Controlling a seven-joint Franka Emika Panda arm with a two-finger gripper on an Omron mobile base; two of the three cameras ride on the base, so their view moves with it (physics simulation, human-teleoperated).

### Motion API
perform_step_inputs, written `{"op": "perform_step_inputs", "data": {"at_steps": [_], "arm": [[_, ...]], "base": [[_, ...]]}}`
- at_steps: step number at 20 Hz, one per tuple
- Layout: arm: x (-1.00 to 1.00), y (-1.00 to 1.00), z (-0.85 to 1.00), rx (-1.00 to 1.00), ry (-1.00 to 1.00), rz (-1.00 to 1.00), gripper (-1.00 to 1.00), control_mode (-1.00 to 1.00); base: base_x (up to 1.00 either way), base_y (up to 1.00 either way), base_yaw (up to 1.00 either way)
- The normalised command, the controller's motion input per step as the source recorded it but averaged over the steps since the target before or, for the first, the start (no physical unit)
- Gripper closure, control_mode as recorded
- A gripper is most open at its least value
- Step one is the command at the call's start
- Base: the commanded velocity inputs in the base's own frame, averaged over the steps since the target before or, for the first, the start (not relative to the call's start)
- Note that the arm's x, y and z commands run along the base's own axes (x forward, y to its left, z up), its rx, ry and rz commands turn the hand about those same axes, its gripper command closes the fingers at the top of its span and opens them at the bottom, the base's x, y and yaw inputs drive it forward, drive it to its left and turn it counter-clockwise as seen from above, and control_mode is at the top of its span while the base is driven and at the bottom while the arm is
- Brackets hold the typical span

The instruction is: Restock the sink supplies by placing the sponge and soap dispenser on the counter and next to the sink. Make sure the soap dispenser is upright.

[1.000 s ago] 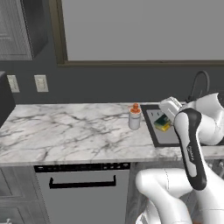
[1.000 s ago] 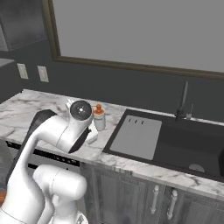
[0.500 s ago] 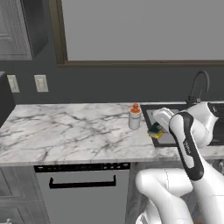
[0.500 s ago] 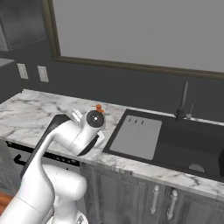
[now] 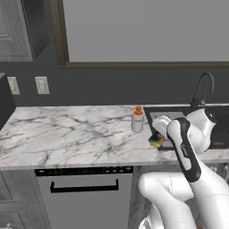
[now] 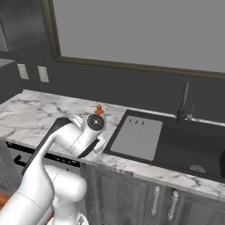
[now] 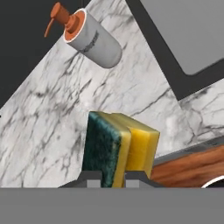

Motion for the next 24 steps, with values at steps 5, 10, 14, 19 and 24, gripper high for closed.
{"op": "perform_step_inputs", "data": {"at_steps": [5, 10, 14, 19, 24], "arm": [[0.25, 0.0, -0.43, 0.0, 0.0, 0.0, 1.0, -1.0], [0.48, 0.0, -0.26, 0.0, 0.0, 0.02, 1.0, -1.0], [0.22, 0.0, -0.45, 0.0, 0.0, 0.07, 1.0, -1.0], [0.05, 0.0, -0.52, 0.0, 0.0, 0.06, 1.0, -1.0], [0.18, 0.0, -0.44, 0.0, 0.0, 0.06, 1.0, -1.0]], "base": [[0.0, 0.0, 0.0], [0.0, 0.0, 0.0], [0.0, 0.0, 0.0], [0.0, 0.0, 0.0], [0.0, 0.0, 0.0]]}}
